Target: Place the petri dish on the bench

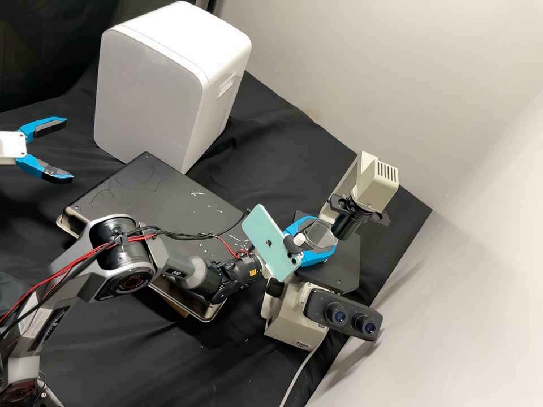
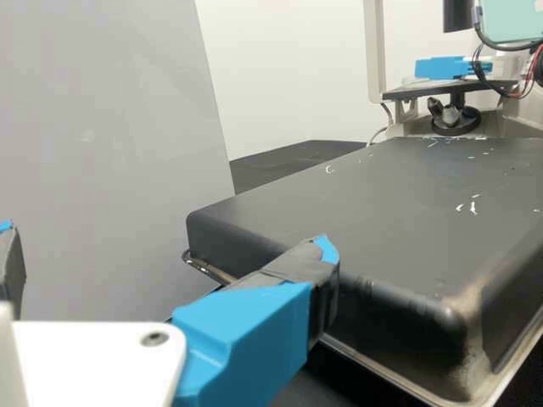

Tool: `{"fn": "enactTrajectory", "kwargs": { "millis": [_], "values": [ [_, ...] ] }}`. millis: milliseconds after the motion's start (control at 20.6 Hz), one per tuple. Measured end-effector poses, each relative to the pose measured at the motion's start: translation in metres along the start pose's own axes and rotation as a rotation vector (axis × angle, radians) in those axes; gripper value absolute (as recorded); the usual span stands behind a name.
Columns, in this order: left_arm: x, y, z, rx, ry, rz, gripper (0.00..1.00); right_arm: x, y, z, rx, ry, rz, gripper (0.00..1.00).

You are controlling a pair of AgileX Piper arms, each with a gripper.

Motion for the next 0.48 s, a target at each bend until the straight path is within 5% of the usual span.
{"fn": "enactTrajectory", "kwargs": {
  "millis": [194,242,485],
  "values": [
    [0.0000,0.0000,0.0000,0.000,0.000,0.000,1.00,0.0000,0.0000,0.0000,0.000,0.000,0.000,0.00],
    [0.0000,0.0000,0.0000,0.000,0.000,0.000,1.00,0.0000,0.0000,0.0000,0.000,0.000,0.000,1.00],
    [0.0000,0.0000,0.0000,0.000,0.000,0.000,1.00,0.0000,0.0001,0.0000,0.003,0.000,0.001,1.00]
  ]
}}
